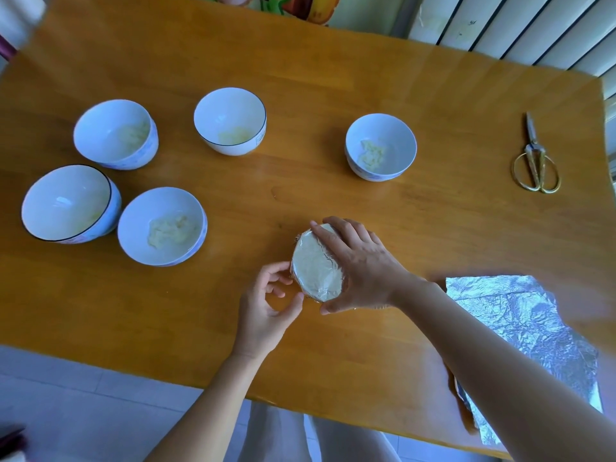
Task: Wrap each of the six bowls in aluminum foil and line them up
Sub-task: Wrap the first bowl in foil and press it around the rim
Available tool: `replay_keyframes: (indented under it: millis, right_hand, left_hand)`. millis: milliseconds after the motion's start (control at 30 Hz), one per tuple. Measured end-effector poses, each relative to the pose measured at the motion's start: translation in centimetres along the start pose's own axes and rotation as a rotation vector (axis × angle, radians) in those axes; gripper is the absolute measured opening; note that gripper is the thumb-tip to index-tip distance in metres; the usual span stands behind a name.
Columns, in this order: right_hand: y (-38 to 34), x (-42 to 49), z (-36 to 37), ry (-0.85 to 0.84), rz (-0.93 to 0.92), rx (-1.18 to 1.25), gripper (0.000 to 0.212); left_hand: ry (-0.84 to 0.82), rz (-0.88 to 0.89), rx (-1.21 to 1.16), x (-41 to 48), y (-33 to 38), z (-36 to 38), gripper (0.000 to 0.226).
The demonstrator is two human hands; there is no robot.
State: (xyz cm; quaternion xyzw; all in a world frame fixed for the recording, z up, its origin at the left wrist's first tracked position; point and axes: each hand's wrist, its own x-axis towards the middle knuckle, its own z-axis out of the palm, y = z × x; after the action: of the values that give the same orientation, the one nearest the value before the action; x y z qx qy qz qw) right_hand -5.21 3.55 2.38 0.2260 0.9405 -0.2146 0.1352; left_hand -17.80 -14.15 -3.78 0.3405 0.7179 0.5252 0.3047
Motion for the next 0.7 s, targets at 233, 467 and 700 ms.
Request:
replay_keyframes:
  millis: [233, 467, 700]
  right_hand:
    - [0.0, 0.0, 0.1, 0.000, 0.002, 0.007, 0.135]
    - [0.0, 0.0, 0.0, -0.006, -0.002, 0.011, 0.134]
    - [0.0, 0.0, 0.0, -0.003, 0.000, 0.017, 0.134]
  left_hand:
    - [-0.037, 0.088, -0.022, 0.1, 0.1, -0.8, 0.048]
    - [0.055, 0.068, 0.031, -0.1, 0.0, -0.2, 0.044]
    - [0.138, 0.051, 0.060, -0.6, 0.3, 0.6, 0.028]
